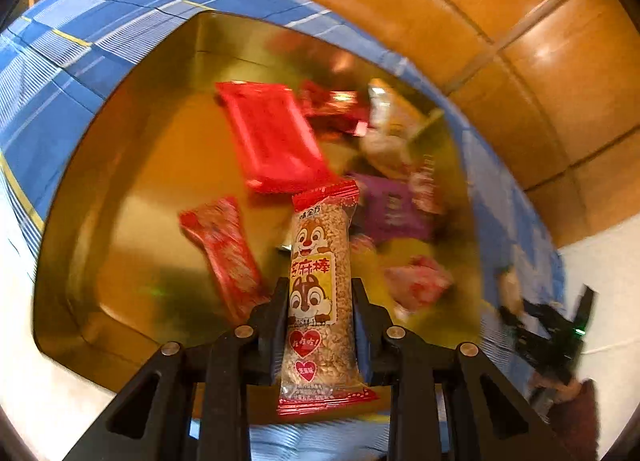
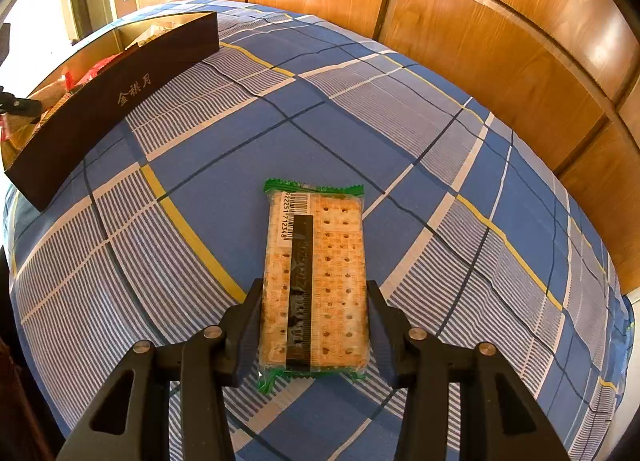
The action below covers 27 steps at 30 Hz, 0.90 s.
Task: Organize snacks
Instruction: 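Carry the rice bar into the gold tray and release it with left gripper while right holds crackers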
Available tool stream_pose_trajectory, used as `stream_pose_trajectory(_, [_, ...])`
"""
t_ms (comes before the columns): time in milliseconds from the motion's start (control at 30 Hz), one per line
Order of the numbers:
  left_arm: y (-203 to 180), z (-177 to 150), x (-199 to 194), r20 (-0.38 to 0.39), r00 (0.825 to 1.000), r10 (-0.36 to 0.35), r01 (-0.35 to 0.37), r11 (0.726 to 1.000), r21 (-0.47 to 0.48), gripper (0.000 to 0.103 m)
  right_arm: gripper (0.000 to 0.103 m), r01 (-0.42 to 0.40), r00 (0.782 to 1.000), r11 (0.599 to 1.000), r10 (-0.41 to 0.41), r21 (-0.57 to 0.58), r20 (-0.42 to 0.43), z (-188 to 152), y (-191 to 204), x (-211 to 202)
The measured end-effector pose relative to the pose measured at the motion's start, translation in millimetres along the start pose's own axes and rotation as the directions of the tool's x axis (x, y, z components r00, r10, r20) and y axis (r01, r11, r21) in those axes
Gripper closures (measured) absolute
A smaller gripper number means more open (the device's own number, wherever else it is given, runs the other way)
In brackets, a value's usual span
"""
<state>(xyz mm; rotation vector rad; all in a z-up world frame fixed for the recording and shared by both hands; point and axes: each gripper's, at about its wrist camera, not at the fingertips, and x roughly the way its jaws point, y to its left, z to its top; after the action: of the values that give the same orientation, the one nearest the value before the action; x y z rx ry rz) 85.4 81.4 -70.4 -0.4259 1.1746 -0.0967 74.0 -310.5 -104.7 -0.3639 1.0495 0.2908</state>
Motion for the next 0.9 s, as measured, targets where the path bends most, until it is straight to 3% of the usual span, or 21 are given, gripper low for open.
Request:
stream_pose_trajectory(133, [15, 9, 9, 0.000, 0.996, 0.093, -0.093, 0.995, -0.023, 0.075, 0.055, 0.000, 1.000, 1.000, 0.000, -0.001, -0.001, 0, 0, 0])
stream_pose_trajectory(200, [18, 9, 9, 0.006, 0.997, 0.082, -0.082, 0.996, -0.037, 0.075, 0.055, 0.001, 1.000, 1.000, -0.001, 0.000, -0.001, 0, 0, 0])
stream_pose_trajectory(300, [10, 3, 4, 0.044, 0.991, 0.124, -0.125, 0.992, 0.000, 0.075, 0.055, -0.004, 1.000, 1.000, 0.004, 0.005, -0.002, 1, 0, 0])
stream_pose_trajectory(533, [3, -6, -2, 0.084, 0.990, 0.112, -0.113, 0.994, 0.001, 0.070, 0.055, -0.005, 1.000, 1.000, 0.005, 0.012, -0.002, 1, 0, 2])
stream_pose_trajectory(767, [-3, -11, -13, 0.134, 0.975, 0.176, -0.186, 0.980, 0.072, 0.070, 0.055, 0.003, 1.000, 1.000, -0.003, 0.003, -0.002, 1, 1, 1])
stream_pose_trajectory(900, [-2, -15, -7, 0.125, 0.973, 0.194, -0.204, 0.976, 0.075, 0.070, 0.055, 0.015, 1.000, 1.000, -0.015, -0.005, -0.003, 1, 4, 1])
